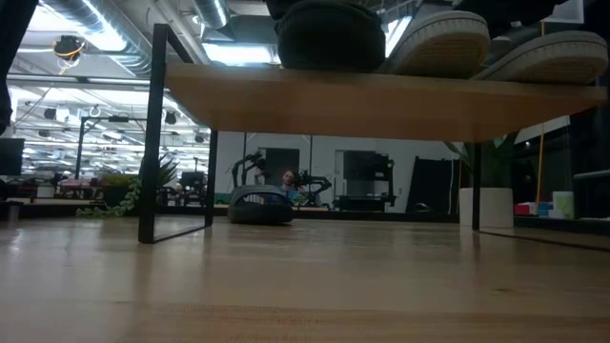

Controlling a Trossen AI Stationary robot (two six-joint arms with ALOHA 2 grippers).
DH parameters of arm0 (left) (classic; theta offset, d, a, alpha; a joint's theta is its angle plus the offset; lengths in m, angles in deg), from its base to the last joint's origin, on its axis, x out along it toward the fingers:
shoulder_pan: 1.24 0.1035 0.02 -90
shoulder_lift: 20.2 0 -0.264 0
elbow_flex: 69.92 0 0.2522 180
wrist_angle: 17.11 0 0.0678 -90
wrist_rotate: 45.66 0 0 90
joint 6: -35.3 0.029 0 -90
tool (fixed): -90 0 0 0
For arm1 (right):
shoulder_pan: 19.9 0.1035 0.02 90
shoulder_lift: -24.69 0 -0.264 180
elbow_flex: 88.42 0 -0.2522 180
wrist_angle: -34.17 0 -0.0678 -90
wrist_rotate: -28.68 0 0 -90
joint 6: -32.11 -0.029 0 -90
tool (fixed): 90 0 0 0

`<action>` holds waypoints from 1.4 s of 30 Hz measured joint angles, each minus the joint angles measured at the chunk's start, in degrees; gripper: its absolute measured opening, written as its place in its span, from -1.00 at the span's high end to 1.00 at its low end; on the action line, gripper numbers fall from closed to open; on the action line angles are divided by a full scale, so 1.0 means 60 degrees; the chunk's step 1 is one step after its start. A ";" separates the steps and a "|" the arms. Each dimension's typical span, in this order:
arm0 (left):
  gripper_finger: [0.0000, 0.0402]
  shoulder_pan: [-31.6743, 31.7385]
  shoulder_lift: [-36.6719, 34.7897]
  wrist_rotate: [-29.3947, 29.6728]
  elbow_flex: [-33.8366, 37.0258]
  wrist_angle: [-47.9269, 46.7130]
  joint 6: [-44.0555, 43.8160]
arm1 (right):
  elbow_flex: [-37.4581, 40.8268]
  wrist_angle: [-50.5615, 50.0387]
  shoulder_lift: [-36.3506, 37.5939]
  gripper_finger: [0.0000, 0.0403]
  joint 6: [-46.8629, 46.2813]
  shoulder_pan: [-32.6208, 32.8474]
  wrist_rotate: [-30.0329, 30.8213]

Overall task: Pick and place slides into the shelf
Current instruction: Put the left black slide on the shelf

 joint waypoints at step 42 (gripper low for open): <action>0.98 -0.0195 0.0492 0.0601 -0.0016 0.0282 -0.0257 | 0.0000 0.0838 -0.0528 0.86 0.1072 0.0003 0.0086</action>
